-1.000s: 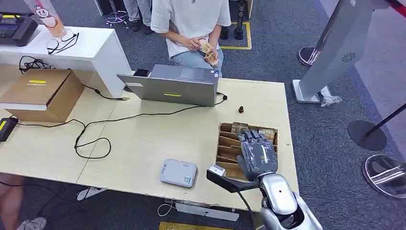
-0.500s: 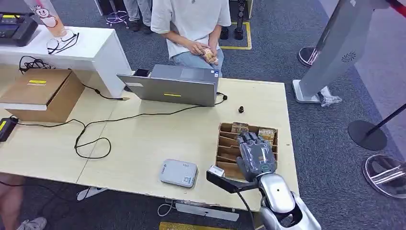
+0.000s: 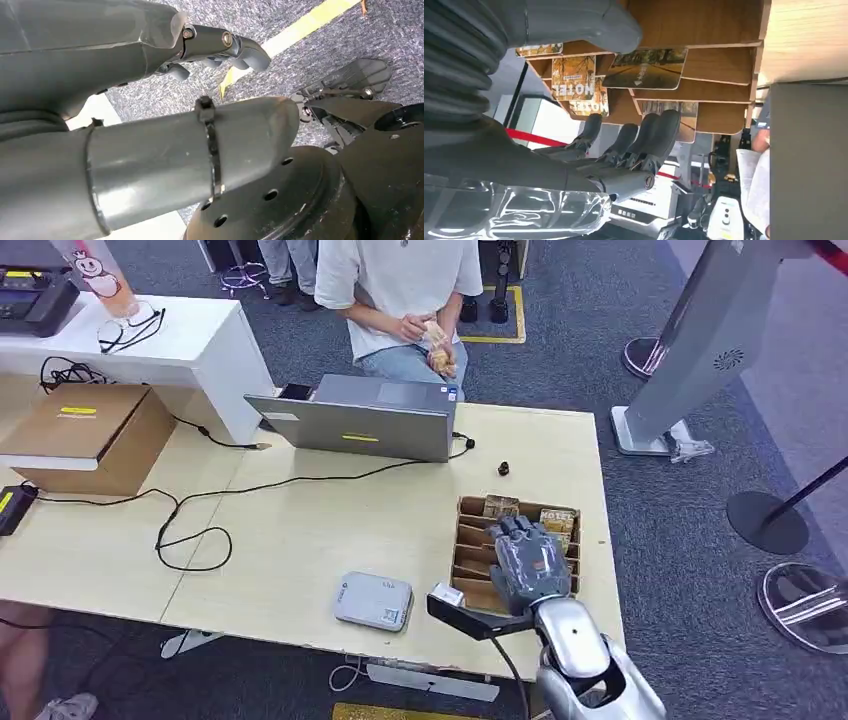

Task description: Pass the card to the sensor for recognition and then transmit it.

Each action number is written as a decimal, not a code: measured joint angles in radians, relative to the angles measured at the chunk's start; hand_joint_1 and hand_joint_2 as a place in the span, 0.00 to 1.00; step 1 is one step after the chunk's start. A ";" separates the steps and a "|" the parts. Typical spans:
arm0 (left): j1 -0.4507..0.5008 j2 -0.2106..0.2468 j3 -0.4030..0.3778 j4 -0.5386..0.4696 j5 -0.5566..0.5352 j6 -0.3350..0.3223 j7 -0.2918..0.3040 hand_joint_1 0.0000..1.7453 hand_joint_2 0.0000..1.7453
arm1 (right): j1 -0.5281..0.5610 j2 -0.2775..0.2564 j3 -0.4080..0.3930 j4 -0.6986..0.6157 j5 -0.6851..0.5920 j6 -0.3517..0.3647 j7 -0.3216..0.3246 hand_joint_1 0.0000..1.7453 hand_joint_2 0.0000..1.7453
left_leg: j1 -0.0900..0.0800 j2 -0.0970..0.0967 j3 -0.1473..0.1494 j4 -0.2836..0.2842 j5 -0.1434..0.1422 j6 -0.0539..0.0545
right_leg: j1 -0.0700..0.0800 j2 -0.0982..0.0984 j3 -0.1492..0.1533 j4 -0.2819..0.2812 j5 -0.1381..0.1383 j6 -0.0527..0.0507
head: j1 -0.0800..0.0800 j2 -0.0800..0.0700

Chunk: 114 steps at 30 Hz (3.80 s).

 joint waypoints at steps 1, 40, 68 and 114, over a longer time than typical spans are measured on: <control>0.000 0.000 0.000 0.000 0.000 0.000 0.000 0.00 0.00 | 0.000 0.001 0.000 0.000 0.000 0.001 0.000 0.42 1.00 | 0.000 0.000 0.000 0.000 0.000 0.000 | 0.000 0.000 0.000 0.000 0.000 0.000 | 0.000 0.000; -0.001 -0.003 0.003 0.000 -0.005 -0.008 0.001 0.00 0.00 | -0.047 0.030 0.001 0.087 -0.012 0.021 0.000 0.44 1.00 | 0.000 0.000 0.000 0.000 0.000 0.000 | 0.000 0.000 0.000 0.000 0.000 0.000 | 0.000 0.000; -0.001 -0.005 0.021 0.000 -0.016 -0.010 0.003 0.00 0.00 | -0.049 0.029 -0.030 0.100 -0.014 0.019 0.016 0.51 1.00 | 0.000 0.000 0.000 0.000 0.000 0.000 | 0.000 0.000 0.000 0.000 0.000 0.000 | 0.000 0.000; -0.001 -0.005 0.023 0.000 -0.027 -0.008 -0.010 0.00 0.00 | -0.031 0.027 -0.053 0.061 -0.032 -0.012 0.016 1.00 1.00 | 0.000 0.000 0.000 0.000 0.000 0.000 | 0.000 0.000 0.000 0.000 0.000 0.000 | 0.000 0.000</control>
